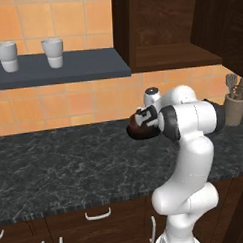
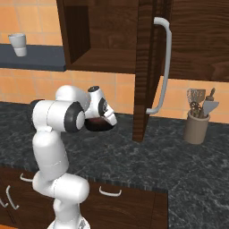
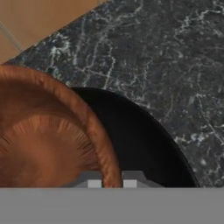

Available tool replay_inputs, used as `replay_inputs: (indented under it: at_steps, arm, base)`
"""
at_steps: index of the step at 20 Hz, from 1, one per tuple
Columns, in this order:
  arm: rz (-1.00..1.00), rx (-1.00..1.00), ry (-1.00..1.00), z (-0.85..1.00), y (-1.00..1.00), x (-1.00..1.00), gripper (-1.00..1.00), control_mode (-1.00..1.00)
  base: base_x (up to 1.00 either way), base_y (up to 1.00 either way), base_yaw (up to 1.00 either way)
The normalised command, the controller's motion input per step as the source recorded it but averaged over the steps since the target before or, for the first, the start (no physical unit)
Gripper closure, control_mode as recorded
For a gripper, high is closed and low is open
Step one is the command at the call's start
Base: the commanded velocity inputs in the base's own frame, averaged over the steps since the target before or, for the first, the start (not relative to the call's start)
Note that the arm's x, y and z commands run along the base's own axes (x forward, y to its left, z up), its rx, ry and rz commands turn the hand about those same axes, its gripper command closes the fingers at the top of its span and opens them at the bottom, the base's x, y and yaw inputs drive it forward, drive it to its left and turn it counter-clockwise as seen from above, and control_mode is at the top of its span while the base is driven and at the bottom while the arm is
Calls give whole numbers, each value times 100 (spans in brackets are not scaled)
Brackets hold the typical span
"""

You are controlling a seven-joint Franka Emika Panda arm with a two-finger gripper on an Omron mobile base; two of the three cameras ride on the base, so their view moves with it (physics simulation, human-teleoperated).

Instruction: Pick up the bowls on the counter and stack them on top of one another in the open cabinet. Place the smaller bowl on top of the larger bowl.

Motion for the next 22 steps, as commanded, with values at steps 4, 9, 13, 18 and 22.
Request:
replay_inputs:
  at_steps: [4,9,13,18,22]
  arm:
    - [0,-1,4,-6,4,22,-100,-100]
    - [0,9,0,65,-1,-21,-100,-100]
    - [1,4,0,5,-28,-59,-100,-100]
    - [8,0,4,-46,-15,-21,-100,-100]
    - [8,0,14,-72,0,0,-100,-100]
  base:
    - [0,0,0]
    - [0,0,0]
    - [0,0,0]
    - [0,0,0]
    - [0,0,0]
